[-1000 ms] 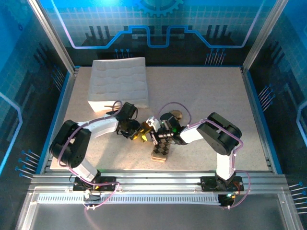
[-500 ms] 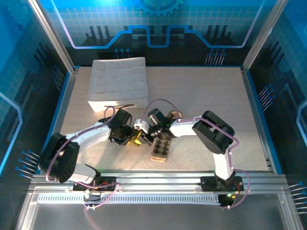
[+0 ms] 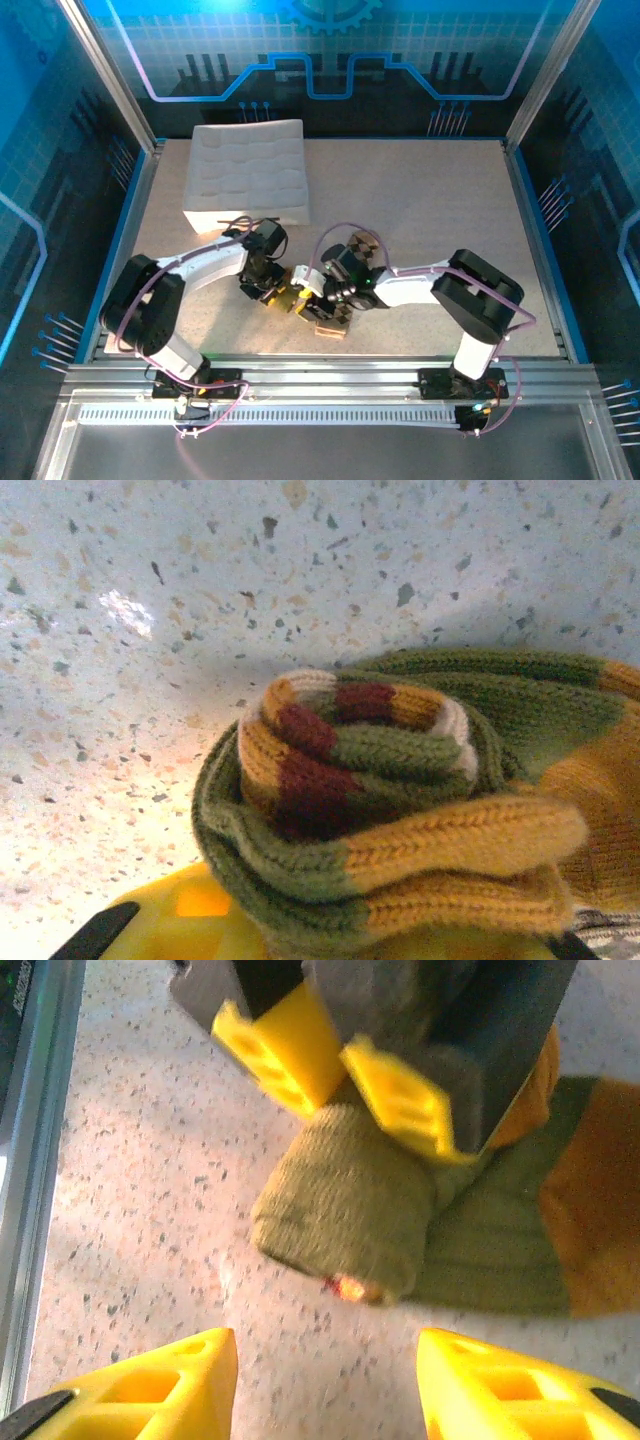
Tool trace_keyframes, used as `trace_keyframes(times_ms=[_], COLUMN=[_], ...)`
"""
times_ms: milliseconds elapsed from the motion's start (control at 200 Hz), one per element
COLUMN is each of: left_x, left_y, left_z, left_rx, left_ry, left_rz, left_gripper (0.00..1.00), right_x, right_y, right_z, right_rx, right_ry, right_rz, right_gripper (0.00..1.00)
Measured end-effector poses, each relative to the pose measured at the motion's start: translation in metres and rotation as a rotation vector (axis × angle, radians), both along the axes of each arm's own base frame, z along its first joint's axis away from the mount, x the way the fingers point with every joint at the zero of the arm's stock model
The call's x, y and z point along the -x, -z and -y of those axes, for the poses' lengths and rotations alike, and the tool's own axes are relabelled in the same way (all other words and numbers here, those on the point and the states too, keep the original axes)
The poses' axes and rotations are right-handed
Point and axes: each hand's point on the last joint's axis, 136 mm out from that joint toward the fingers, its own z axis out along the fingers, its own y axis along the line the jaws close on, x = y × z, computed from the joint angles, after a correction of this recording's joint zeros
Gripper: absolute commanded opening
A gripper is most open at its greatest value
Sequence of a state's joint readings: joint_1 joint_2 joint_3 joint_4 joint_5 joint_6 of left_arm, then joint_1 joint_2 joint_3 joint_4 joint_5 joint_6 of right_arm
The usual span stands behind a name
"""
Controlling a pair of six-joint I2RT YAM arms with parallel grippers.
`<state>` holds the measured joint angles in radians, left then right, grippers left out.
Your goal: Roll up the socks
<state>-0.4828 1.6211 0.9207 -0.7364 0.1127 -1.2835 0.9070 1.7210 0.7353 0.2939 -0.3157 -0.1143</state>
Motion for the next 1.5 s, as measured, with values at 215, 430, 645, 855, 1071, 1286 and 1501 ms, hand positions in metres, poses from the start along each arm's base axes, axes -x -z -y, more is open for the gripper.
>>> trace_keyframes(times_ms=[215,430,645,855,1071,1286,1501], left_x=[0.000,-0.002,-0.002,-0.003,-0.006,-0.007,-0.012], left_y=[0.002,0.002,0.002,0.001,-0.001,-0.005,-0.010], left_z=[0.002,0.004,0.004,0.007,0.008,0.006,0.002], left_rx=[-0.032,-0.052,-0.060,-0.054,-0.041,-0.021,0.033], left_ry=[0.003,0.010,0.024,0.025,0.018,0.014,-0.018], left_rz=[-0.086,-0.133,-0.158,-0.179,-0.171,-0.126,-0.040], left_gripper=[0.09,0.09,0.08,0.07,0.08,0.23,0.47], right_x=[0.009,-0.015,-0.018,-0.016,-0.021,-0.023,-0.028], right_y=[0.007,-0.015,-0.023,-0.018,-0.004,0.002,0.000], right_z=[0.007,0.002,-0.018,-0.037,-0.041,-0.043,-0.041], right_rx=[0.029,-0.015,-0.040,-0.036,0.022,0.040,-0.008], right_ry=[0.143,0.259,0.251,0.236,0.256,0.260,0.260], right_rz=[0.102,0.220,0.233,0.216,0.187,0.159,0.098], right_gripper=[0.59,0.61,0.62,0.60,0.46,0.08,0.00])
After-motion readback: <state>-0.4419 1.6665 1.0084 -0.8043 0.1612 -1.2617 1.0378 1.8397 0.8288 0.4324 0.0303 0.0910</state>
